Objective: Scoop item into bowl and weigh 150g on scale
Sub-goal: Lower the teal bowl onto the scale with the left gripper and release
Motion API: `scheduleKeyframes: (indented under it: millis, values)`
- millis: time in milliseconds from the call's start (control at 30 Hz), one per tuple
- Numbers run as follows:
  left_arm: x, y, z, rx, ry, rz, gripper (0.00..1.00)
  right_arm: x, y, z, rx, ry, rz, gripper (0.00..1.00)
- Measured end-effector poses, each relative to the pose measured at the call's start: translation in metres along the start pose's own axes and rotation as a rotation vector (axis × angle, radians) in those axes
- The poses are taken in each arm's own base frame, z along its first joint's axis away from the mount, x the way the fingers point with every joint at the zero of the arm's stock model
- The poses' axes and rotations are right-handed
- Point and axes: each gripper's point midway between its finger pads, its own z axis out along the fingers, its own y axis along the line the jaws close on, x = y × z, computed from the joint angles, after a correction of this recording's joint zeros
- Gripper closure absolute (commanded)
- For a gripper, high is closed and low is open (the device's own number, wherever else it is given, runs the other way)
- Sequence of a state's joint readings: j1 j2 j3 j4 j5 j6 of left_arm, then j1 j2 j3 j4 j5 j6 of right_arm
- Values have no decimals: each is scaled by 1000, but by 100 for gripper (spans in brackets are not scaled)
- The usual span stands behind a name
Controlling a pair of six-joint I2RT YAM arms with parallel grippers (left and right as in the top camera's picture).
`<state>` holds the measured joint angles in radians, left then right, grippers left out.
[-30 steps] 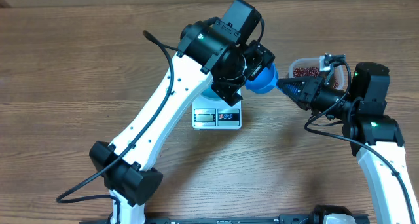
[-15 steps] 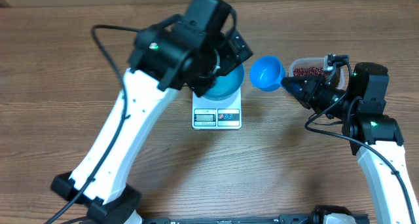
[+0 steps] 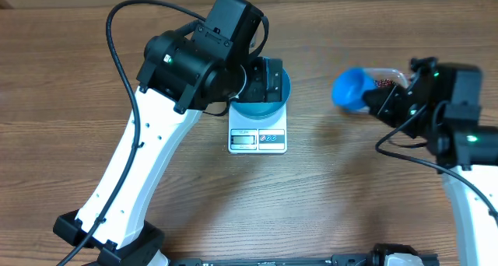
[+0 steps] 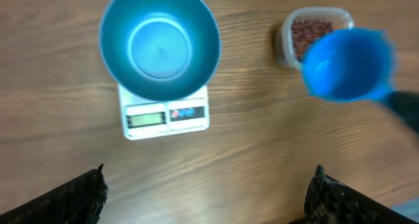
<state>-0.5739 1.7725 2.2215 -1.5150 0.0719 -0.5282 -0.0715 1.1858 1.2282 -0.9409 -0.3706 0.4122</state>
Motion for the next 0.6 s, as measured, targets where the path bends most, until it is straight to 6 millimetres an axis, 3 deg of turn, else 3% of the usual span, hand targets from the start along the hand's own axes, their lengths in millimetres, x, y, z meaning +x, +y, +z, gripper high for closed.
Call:
scheduleKeyframes:
  millis: [200,300,433,600]
  values:
    - [3,11,0,-54,9,114,0,-24,-21,-39,235,-107,-52,96]
    - [7,14,-1,-69,25,166,0,-27,-39,-46,344,-128,-56,96]
    - [10,17,-1,-78,41,245,1,-29,-57,-51,452,-140,-60,96]
    - [11,18,-1,-81,53,363,0,-33,-75,-39,539,-115,-56,96]
